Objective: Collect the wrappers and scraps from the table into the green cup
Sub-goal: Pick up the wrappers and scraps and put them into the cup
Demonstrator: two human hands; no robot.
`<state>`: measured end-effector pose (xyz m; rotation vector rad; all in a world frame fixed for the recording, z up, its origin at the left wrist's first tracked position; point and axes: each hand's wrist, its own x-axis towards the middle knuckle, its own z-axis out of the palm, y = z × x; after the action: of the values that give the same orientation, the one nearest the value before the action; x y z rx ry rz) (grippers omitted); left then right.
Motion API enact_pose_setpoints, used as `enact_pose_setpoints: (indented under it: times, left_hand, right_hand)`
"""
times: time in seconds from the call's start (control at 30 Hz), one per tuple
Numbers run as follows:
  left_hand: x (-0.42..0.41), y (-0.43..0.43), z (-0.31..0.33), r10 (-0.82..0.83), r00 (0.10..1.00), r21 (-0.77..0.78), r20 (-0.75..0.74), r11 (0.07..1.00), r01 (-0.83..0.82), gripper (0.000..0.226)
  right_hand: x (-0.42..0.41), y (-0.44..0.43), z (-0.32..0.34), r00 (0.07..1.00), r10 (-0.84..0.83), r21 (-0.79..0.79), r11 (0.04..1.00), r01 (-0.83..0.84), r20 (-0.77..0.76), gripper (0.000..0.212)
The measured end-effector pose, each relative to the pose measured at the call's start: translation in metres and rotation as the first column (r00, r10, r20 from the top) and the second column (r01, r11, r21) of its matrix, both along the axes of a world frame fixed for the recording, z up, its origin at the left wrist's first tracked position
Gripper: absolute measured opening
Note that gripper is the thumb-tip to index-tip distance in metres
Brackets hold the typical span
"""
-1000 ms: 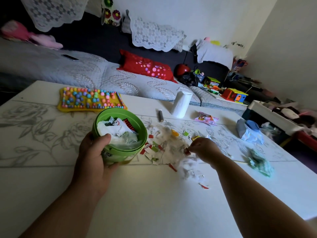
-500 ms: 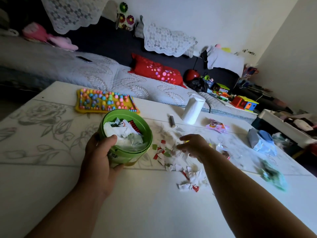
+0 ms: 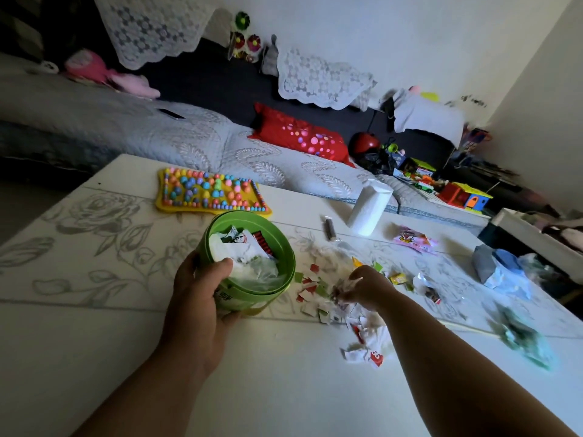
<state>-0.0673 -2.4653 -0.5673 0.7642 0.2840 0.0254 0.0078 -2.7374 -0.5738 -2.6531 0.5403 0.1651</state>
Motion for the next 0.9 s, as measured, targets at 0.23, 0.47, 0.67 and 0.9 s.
enact_pose_setpoints:
  times: [0.23, 0.47, 0.67, 0.9]
  left_hand:
    - [-0.003, 0.008, 0.001, 0.012, 1.0, 0.0, 0.011, 1.0, -0.012, 0.048]
    - [-0.005, 0.017, -0.003, 0.0, 1.0, 0.016, 0.015, 1.0, -0.001, 0.049]
    - [-0.01, 0.021, -0.001, 0.001, 1.0, 0.017, 0.007, 1.0, -0.001, 0.049]
    - [-0.008, 0.026, 0.0, 0.021, 1.0, 0.014, -0.003, 1.0, -0.021, 0.053]
  right_hand:
    - [-0.01, 0.013, -0.002, 0.972, -0.21, 0.194, 0.963, 0.186, 0.109, 0.082]
    - [-0.016, 0.008, 0.015, 0.964, -0.264, 0.386, 0.891, 0.238, 0.014, 0.022]
    - [-0.006, 0.031, -0.006, 0.968, -0.248, 0.016, 0.968, 0.249, -0.032, 0.043]
    - [0.0, 0.038, -0.005, 0.982, -0.187, -0.142, 0.973, 0.182, -0.02, 0.034]
